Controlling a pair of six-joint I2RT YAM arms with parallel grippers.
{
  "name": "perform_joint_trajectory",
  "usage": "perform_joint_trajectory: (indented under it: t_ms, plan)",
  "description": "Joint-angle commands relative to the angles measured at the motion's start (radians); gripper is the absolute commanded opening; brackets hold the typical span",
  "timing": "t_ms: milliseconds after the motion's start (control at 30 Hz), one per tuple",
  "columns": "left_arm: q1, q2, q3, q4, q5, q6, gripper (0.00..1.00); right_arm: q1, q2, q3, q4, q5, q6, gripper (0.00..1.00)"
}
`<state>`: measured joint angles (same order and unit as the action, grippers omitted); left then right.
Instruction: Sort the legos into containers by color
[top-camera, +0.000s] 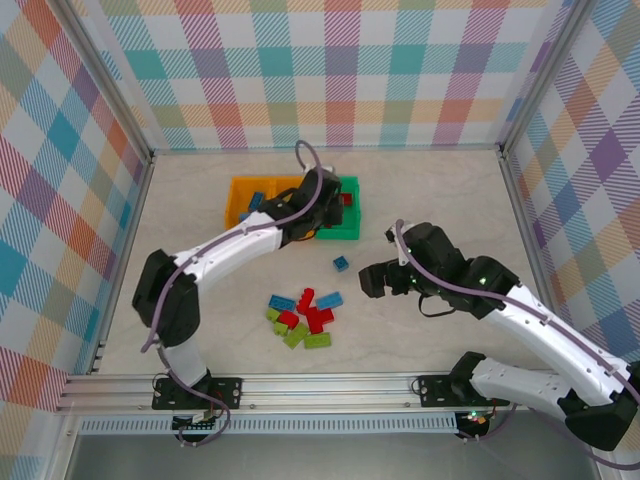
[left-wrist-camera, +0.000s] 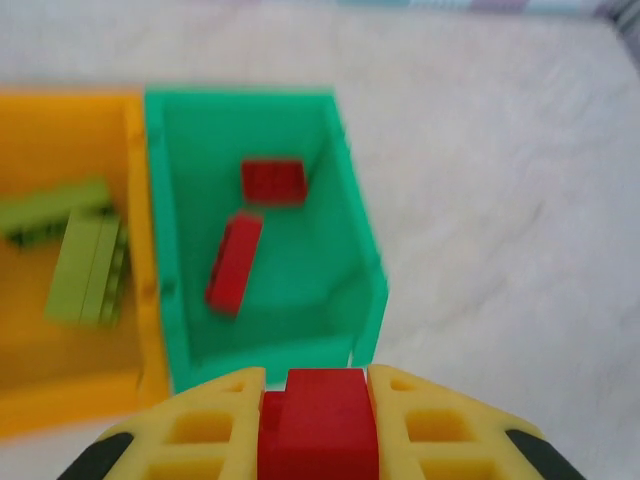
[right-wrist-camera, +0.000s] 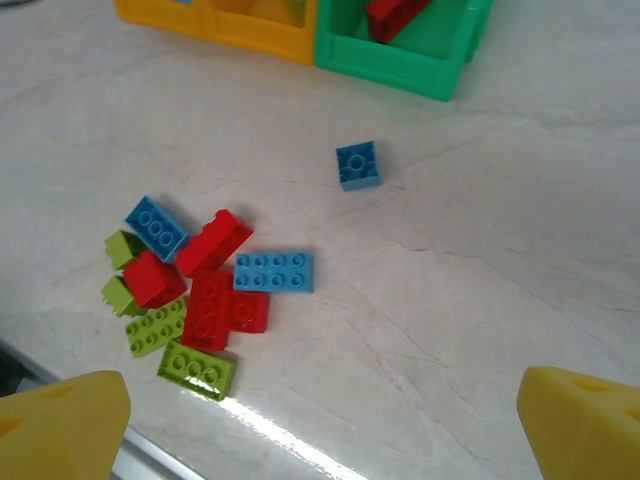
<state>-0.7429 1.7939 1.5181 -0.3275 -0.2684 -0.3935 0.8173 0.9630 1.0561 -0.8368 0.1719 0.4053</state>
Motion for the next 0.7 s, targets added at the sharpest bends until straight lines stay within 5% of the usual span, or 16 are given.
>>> perform_joint_trajectory:
  t_ms: [0,133,367,533,667]
  plan:
    - [0.021,0.166,0.107,0.037,-0.094,0.056,0.19,-0.007,-0.026,-0.025,0.008,0.070,0.073,1.00]
    - [0.049,0.314,0.251,0.040,-0.105,0.080,0.22,-0.037,-0.054,-0.053,-0.073,0.200,0.200,1.00]
    - [0.057,0.357,0.315,0.065,-0.069,0.090,0.53,-0.216,-0.146,-0.139,-0.121,0.203,0.346,1.00]
    - [0.054,0.236,0.255,0.058,-0.031,0.078,0.59,-0.386,-0.104,-0.158,-0.119,0.132,0.442,1.00]
    - [0.035,0.011,0.097,0.022,0.045,0.076,0.63,-0.515,0.005,-0.140,-0.176,0.227,0.542,1.00]
